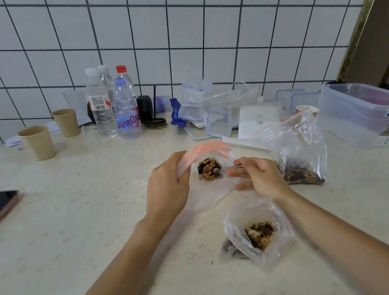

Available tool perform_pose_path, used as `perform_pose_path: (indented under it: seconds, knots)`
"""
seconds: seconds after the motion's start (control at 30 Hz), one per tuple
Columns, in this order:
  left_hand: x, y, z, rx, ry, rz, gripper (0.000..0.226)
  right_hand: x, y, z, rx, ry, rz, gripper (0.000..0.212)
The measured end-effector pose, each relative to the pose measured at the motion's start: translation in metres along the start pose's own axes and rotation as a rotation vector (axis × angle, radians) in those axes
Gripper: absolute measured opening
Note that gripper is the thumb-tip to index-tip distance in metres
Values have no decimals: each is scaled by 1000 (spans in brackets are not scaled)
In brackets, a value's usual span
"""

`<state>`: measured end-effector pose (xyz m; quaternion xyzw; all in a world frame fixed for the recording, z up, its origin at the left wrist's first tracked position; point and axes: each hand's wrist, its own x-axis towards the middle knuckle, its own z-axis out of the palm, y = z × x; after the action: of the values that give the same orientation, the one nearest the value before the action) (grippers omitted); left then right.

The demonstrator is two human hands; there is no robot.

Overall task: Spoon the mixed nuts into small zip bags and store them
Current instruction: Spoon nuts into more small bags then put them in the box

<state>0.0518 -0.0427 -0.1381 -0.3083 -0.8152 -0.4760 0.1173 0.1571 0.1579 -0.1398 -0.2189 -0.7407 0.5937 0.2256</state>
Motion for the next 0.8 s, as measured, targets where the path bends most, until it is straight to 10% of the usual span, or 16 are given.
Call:
perform_pose_path:
  seconds: [0.37, 0.8]
  knots:
    - [3, -1, 2, -127, 17, -61, 39, -4, 0, -5, 271, 6, 131, 31]
    - [1, -4, 0, -105, 27, -70, 40, -21, -28, -5, -72, 96, -10, 38]
